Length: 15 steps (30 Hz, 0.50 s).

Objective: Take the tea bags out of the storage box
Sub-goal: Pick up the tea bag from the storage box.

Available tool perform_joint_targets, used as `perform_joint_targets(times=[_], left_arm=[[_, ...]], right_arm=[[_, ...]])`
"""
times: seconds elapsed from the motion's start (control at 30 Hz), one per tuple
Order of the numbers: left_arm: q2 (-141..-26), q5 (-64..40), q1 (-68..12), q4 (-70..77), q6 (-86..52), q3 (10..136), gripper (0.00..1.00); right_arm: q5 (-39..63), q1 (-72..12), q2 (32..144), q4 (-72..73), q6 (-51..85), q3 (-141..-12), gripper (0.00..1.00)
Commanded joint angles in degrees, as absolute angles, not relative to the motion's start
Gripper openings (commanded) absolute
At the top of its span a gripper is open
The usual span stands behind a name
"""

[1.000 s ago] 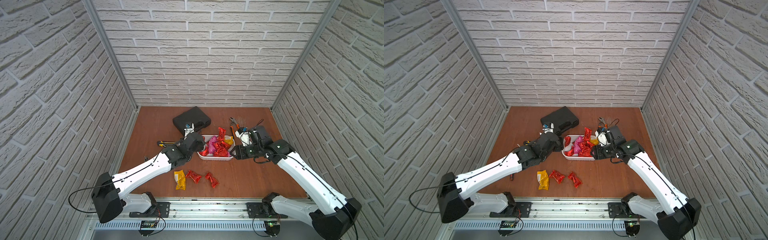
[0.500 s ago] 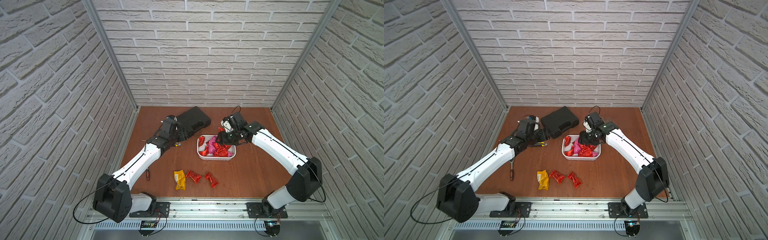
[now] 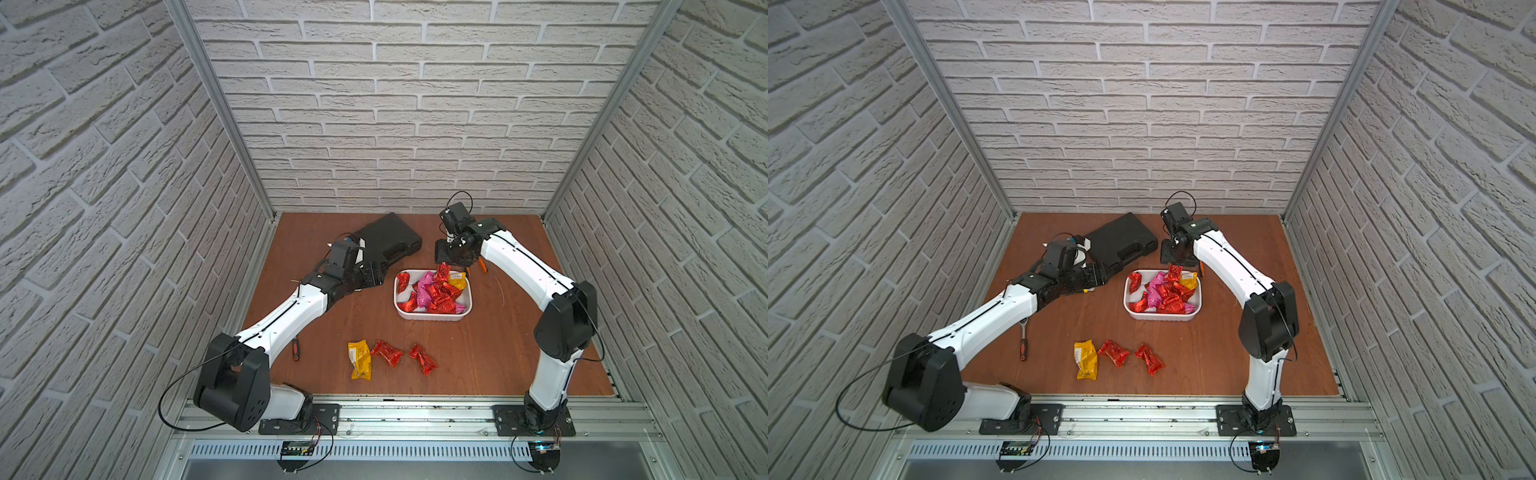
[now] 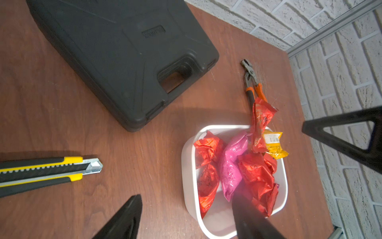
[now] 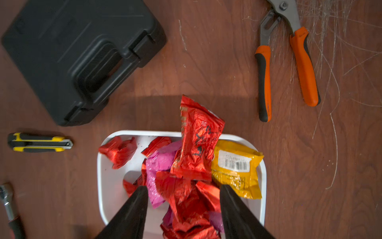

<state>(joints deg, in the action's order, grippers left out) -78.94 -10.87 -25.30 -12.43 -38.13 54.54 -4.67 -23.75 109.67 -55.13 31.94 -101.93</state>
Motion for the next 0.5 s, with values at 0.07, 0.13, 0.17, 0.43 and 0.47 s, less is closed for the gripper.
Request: perform_joint_targets(times=[0.07, 0.13, 0.17, 0.43, 0.47], left_arm=[[-80.2, -11.11, -27.21, -12.11, -38.76, 55.41, 0.74], [-80.24, -10.89, -28.03, -12.84, -38.76, 55.98, 0.74], [-80.2, -10.46, -28.27, -13.22, -38.88, 56.19, 0.74], [-81.55, -9.45, -29.7, -13.58, -41.9, 55.6, 0.7], [-81.78, -9.55, -29.79, -13.3, -42.49, 55.34, 0.68]], right_arm=[[-4.03, -21.98, 110.97, -52.47, 24.97, -102.32, 0.61], [-3.97, -21.8, 110.67, -51.7, 20.84, -102.37, 0.61], [-4.11, -21.58, 110.5, -52.09, 19.71, -102.56, 0.61], [11.93, -14.42, 106.28, -44.17, 13.52, -93.52, 0.52], [13.22, -13.91, 106.39, -43.41, 12.72, -92.82, 0.51]])
